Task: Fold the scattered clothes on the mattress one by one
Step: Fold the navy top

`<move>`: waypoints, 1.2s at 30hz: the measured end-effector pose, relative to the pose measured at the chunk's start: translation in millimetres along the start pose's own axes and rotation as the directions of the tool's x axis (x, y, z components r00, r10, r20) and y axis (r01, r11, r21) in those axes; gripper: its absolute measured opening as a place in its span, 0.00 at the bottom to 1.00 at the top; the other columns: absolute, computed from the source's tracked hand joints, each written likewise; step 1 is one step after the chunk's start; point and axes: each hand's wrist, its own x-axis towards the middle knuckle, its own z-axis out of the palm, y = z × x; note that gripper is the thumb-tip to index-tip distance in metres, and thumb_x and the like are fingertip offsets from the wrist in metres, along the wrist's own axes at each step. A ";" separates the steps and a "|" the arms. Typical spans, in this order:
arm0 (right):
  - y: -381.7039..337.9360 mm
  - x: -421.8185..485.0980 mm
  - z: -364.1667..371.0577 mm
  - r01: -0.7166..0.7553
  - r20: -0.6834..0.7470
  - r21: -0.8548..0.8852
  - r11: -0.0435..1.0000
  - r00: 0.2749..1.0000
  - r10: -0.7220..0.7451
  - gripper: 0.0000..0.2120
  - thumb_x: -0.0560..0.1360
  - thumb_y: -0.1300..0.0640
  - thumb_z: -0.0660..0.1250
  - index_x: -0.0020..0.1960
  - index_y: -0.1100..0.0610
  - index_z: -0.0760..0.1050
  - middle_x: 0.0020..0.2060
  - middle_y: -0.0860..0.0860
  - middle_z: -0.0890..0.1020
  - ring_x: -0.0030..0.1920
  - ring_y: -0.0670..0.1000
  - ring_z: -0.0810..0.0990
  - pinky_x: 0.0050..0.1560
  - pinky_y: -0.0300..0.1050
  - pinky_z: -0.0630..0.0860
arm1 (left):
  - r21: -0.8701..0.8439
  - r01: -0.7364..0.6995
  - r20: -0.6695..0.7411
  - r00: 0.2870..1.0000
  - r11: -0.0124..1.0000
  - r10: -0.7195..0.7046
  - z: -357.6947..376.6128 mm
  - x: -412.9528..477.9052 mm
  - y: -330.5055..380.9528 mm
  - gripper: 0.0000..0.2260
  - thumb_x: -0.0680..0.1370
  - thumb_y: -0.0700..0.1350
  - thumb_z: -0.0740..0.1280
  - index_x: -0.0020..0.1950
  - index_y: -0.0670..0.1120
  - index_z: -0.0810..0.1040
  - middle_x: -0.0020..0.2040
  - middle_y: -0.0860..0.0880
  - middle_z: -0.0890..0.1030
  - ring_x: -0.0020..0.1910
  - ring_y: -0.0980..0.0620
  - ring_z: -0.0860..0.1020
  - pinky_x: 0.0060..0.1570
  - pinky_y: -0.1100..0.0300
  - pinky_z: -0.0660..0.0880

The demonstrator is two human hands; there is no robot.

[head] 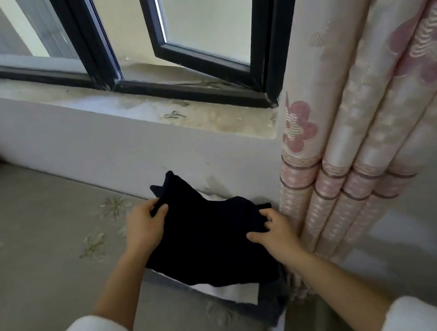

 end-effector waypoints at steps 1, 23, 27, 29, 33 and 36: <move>2.3 12.3 1.5 -0.028 -0.015 0.041 0.999 0.999 0.028 0.25 0.72 0.64 0.72 0.67 0.59 0.68 0.55 0.52 0.79 0.54 0.51 0.80 0.54 0.47 0.79 | 0.007 0.005 -0.011 1.000 1.000 -0.005 0.8 16.4 1.9 0.10 0.80 0.43 0.64 0.58 0.42 0.80 0.46 0.46 0.82 0.39 0.51 0.77 0.35 0.59 0.70; 76.6 44.7 27.6 -0.421 -0.001 -0.425 0.801 0.885 0.465 0.29 0.73 0.55 0.70 0.67 0.62 0.60 0.60 0.57 0.75 0.58 0.57 0.76 0.50 0.47 0.79 | 0.597 0.102 0.455 0.774 0.796 -0.440 102.0 -3.7 -102.5 0.26 0.82 0.53 0.55 0.78 0.54 0.50 0.79 0.47 0.40 0.77 0.42 0.39 0.72 0.40 0.54; 61.1 29.0 26.9 -0.180 -0.034 -0.668 0.722 0.977 0.212 0.26 0.73 0.54 0.69 0.64 0.61 0.61 0.60 0.57 0.73 0.58 0.57 0.75 0.55 0.47 0.75 | 0.424 0.211 0.460 0.788 0.881 -0.410 81.0 -16.6 -96.7 0.24 0.82 0.50 0.58 0.76 0.47 0.60 0.78 0.41 0.53 0.75 0.41 0.56 0.70 0.48 0.62; 50.1 22.0 31.6 -0.081 -0.005 -0.731 0.678 0.994 0.113 0.25 0.73 0.54 0.67 0.65 0.59 0.62 0.60 0.57 0.72 0.58 0.57 0.74 0.55 0.49 0.74 | 0.326 0.306 0.441 0.788 0.894 -0.430 67.6 -37.2 -92.0 0.21 0.82 0.47 0.58 0.75 0.46 0.63 0.73 0.41 0.66 0.66 0.43 0.71 0.60 0.53 0.71; 31.9 -3.2 57.2 0.080 0.159 -0.711 0.699 0.986 0.049 0.24 0.75 0.54 0.67 0.66 0.58 0.61 0.62 0.55 0.69 0.59 0.55 0.72 0.57 0.54 0.74 | 0.230 0.403 0.395 0.793 0.886 -0.464 40.2 -93.8 -92.5 0.08 0.81 0.46 0.58 0.44 0.54 0.72 0.42 0.51 0.73 0.37 0.55 0.68 0.41 0.60 0.64; 20.4 -36.7 88.3 0.227 0.285 -0.694 0.684 0.958 -0.029 0.22 0.75 0.55 0.66 0.65 0.58 0.63 0.62 0.55 0.69 0.59 0.54 0.71 0.57 0.51 0.74 | 0.174 0.475 0.251 0.825 0.862 -0.506 8.5 -145.7 -91.2 0.04 0.81 0.47 0.59 0.50 0.55 0.72 0.45 0.49 0.78 0.36 0.53 0.73 0.40 0.61 0.68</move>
